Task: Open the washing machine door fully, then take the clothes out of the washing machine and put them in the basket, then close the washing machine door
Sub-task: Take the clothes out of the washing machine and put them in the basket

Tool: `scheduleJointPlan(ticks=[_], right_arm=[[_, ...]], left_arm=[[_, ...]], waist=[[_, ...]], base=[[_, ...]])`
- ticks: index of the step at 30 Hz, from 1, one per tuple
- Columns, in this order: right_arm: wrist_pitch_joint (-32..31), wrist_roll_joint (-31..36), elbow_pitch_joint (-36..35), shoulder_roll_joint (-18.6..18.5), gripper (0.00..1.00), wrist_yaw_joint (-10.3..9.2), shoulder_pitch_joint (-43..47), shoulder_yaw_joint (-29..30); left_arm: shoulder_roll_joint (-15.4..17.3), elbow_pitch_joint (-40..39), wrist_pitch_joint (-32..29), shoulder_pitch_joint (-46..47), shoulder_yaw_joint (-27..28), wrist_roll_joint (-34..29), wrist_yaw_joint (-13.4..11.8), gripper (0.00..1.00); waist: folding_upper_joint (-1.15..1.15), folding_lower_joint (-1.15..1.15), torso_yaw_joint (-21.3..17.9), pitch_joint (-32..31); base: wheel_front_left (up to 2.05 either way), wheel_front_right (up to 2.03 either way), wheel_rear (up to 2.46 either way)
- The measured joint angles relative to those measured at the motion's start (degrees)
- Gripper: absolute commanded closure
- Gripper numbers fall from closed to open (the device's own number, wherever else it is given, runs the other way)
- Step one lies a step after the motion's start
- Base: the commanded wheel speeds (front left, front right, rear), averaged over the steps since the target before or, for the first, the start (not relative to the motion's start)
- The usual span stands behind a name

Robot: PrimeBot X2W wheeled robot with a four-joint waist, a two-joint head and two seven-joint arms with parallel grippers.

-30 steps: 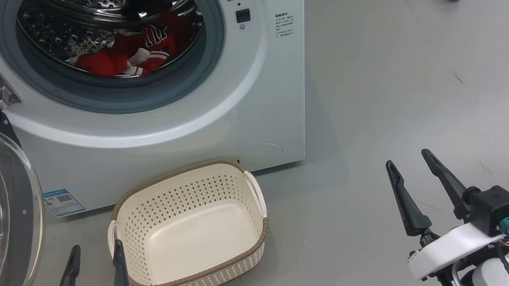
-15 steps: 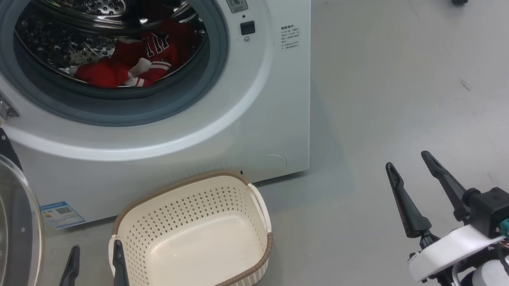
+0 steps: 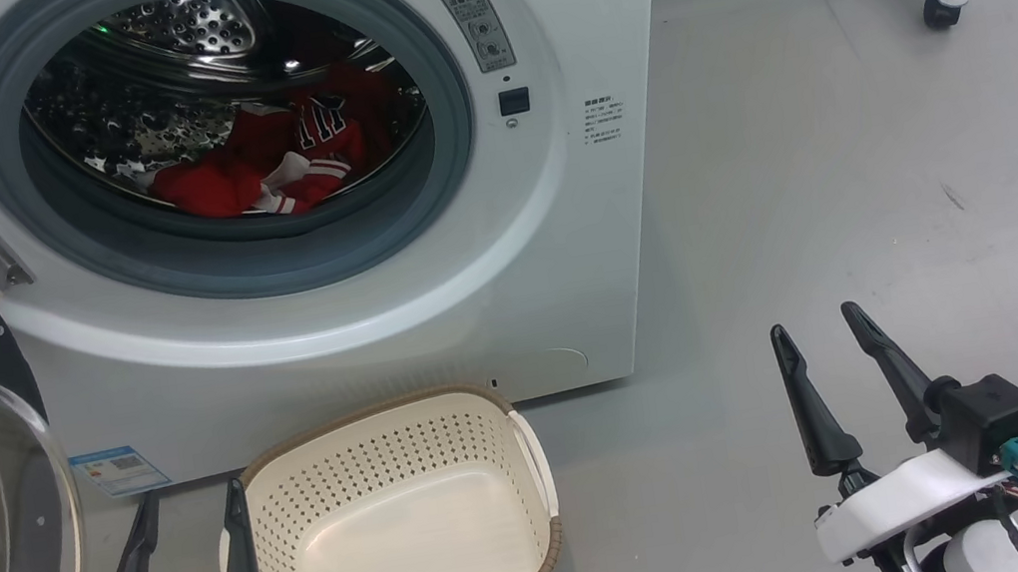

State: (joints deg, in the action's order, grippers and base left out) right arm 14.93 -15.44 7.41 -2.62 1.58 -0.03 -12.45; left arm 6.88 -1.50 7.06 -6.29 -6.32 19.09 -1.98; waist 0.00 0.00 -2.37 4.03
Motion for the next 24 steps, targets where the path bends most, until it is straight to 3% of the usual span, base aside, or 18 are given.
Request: scheduleJointPlan(ticks=[24], right_arm=[[0.0,-0.2,0.1,0.0,0.0,-0.23,0.0,-0.2]], left_arm=[[0.0,-0.1,-0.5,-0.1,0.1,0.1,-0.5,0.0]], waist=[[0.0,0.0,-0.1,0.1]], base=[[0.21,-0.21,0.0]])
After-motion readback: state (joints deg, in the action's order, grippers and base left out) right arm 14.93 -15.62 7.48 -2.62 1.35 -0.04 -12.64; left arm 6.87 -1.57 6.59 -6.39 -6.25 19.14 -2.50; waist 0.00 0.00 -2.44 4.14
